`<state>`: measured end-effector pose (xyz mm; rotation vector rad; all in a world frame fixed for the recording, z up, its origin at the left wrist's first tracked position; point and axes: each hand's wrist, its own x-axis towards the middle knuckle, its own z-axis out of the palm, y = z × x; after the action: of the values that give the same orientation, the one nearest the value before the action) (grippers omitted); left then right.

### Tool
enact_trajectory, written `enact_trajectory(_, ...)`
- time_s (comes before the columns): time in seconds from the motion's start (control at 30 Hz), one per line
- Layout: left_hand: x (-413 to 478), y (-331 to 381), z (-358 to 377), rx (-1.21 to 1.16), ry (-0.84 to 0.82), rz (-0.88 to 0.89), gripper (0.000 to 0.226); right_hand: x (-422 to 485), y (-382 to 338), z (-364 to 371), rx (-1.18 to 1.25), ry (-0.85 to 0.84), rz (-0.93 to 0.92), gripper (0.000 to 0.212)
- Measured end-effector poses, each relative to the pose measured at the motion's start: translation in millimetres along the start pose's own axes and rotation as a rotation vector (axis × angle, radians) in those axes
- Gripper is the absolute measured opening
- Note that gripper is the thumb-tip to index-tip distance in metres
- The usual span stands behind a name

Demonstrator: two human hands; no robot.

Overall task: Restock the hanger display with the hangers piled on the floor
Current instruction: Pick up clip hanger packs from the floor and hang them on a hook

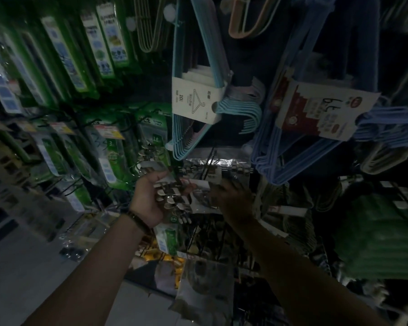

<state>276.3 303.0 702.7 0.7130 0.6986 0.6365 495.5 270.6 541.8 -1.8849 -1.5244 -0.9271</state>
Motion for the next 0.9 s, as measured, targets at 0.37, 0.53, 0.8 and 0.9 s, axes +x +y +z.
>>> enact_trajectory(0.37,-1,-10,-6,0.141,0.041,0.079,0.049,56,9,15,-0.043,-0.577,0.25,0.027)
enact_trajectory(0.53,5,-23,-13,0.202,0.145,0.11,0.037,78,9,21,-0.084,-0.618,0.395,0.023)
enact_trajectory(0.8,17,-31,-28,0.302,0.099,0.099,0.049,58,-2,11,0.274,-0.378,0.466,0.037)
enact_trajectory(0.9,17,-29,-34,0.419,0.102,0.103,0.053,31,-28,-54,0.67,-0.138,0.595,0.04)
